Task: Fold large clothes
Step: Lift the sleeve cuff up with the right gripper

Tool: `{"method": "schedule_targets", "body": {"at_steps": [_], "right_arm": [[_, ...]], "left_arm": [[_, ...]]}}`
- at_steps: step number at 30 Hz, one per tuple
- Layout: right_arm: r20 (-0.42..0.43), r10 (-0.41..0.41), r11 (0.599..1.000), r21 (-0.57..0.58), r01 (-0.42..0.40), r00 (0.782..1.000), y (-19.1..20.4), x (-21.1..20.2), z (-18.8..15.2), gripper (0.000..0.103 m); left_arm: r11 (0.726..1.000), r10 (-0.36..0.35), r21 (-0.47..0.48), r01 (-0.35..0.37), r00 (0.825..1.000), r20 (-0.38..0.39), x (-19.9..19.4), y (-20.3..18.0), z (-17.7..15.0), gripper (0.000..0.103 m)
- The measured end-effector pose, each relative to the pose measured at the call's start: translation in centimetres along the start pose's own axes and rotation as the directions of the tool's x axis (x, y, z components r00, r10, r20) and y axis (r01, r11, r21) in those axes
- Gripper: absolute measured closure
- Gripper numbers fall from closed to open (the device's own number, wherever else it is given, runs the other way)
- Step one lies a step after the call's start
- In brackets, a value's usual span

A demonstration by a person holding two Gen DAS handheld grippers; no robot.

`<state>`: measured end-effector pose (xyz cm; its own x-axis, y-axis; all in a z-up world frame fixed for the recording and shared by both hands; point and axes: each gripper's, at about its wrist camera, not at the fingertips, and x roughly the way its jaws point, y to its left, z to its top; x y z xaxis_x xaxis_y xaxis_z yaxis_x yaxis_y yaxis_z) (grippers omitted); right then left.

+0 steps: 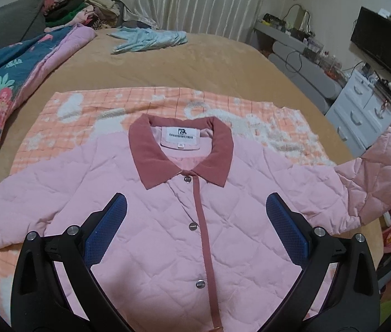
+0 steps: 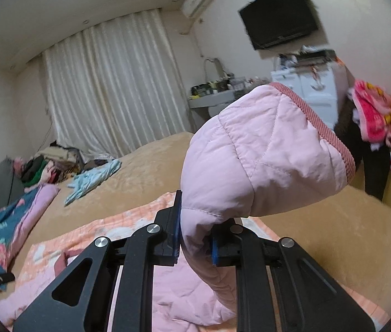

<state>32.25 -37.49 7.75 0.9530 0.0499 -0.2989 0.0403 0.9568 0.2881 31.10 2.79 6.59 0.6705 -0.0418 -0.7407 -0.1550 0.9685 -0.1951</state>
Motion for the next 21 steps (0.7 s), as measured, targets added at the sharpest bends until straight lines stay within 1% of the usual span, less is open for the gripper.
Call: {"method": "schedule_targets", "body": {"at_steps": [7,12,21], "right_arm": [[0.023,0.043,0.994,-0.1,-0.041,0.999,5.0,-1.4,1.4,0.088],[0.026,0.062,0.99,-0.131,-0.058,0.998,7.6,-1.9,1.9,0.088],[0.011,0.102,0.973,-0.208,-0.097,0.995,12.3,-2.4,1.3,0.088]], "left_arm": [[1.0,-0.014,-0.01,0.014,1.0,0.026,-2.1,1.5,0.8,0.008],[1.0,-0.023,-0.018,0.023,0.999,0.043,-3.5,2.7,1.3,0.008],[0.998,-0.025,-0.054,0.029,0.997,0.07,-5.1,5.5,1.7,0.008]]}}
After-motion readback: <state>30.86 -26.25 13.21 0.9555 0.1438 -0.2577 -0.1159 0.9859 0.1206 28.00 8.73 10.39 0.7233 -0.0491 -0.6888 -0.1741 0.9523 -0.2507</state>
